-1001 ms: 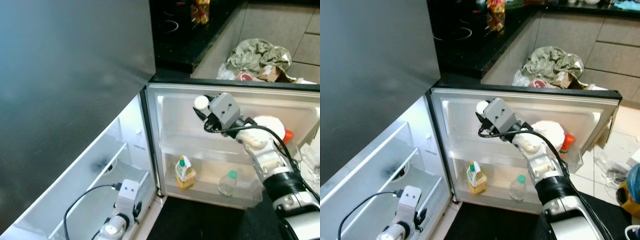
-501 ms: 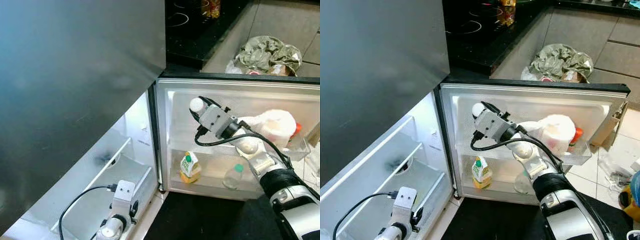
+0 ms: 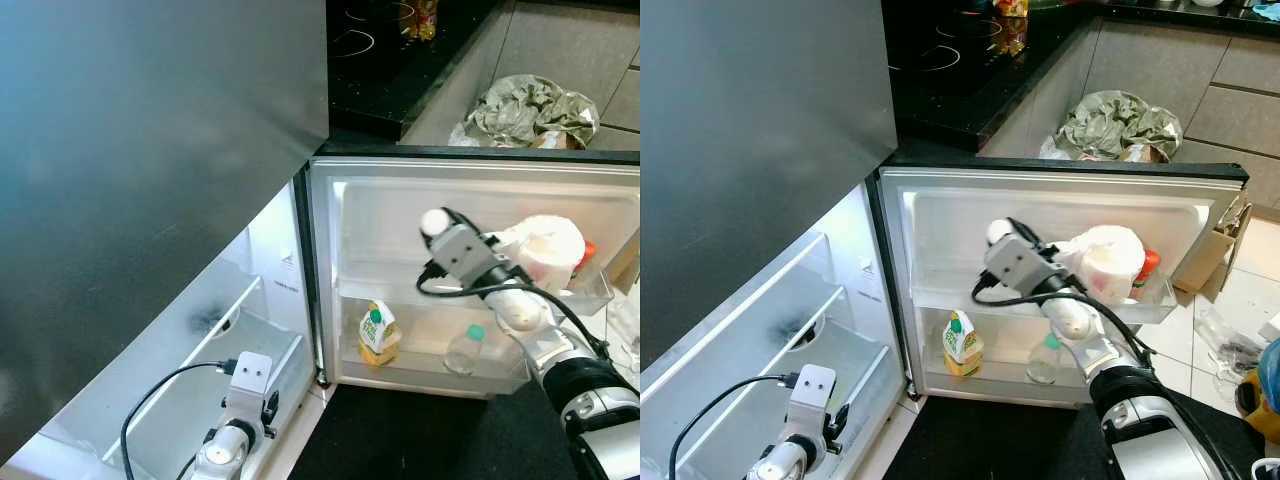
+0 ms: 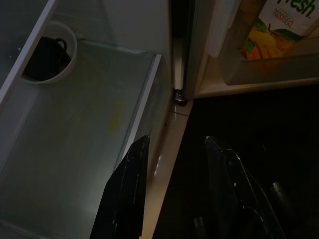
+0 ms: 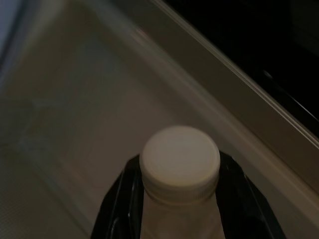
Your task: Restocking fridge
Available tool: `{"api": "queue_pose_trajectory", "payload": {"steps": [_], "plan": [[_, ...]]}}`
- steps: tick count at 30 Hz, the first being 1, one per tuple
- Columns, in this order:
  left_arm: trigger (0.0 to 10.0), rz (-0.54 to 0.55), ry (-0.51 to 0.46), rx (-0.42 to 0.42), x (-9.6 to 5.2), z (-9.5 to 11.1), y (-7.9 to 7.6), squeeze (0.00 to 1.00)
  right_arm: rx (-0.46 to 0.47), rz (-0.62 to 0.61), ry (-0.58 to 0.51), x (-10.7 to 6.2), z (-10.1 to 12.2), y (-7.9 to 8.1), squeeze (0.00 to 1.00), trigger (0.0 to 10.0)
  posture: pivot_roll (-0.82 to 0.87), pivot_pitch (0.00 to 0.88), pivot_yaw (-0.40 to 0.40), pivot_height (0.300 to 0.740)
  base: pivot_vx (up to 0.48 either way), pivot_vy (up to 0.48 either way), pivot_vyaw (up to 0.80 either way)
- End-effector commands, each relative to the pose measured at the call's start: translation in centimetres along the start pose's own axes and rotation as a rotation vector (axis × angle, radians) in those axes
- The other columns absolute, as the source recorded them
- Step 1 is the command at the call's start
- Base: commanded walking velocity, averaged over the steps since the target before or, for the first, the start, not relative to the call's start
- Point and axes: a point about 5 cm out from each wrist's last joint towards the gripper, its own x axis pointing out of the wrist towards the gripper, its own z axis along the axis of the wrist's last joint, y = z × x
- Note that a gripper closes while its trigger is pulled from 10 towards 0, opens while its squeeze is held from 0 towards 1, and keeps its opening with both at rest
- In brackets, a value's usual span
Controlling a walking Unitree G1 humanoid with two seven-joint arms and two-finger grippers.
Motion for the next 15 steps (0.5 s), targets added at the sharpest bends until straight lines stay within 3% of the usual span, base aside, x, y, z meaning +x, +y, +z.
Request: {"api": "queue_pose_trajectory", "payload": {"steps": [1,4,15], "plan": [[10.0,0.009,0.041,-0.012,-0.3,-1.0,0.2,0.0,0.08,-0.055,0.06,-0.3,-1.0,-0.7,0.0,10.0,-0.07,0.11,0.031,0.726,0.0,0.0,0.0],[10.0,0.01,0.043,-0.015,-0.4,-1.0,0.2,0.0,0.141,-0.1,0.111,-0.6,-2.0,-1.4,0.0,10.0,-0.07,0.109,0.03,0.726,0.0,0.0,0.0],[10.0,0.008,0.047,-0.01,-0.3,-0.9,0.2,0.0,0.14,-0.111,0.181,-1.1,-3.1,-1.9,0.0,10.0,-0.08,0.108,0.036,0.726,0.0,0.0,0.0]]}}
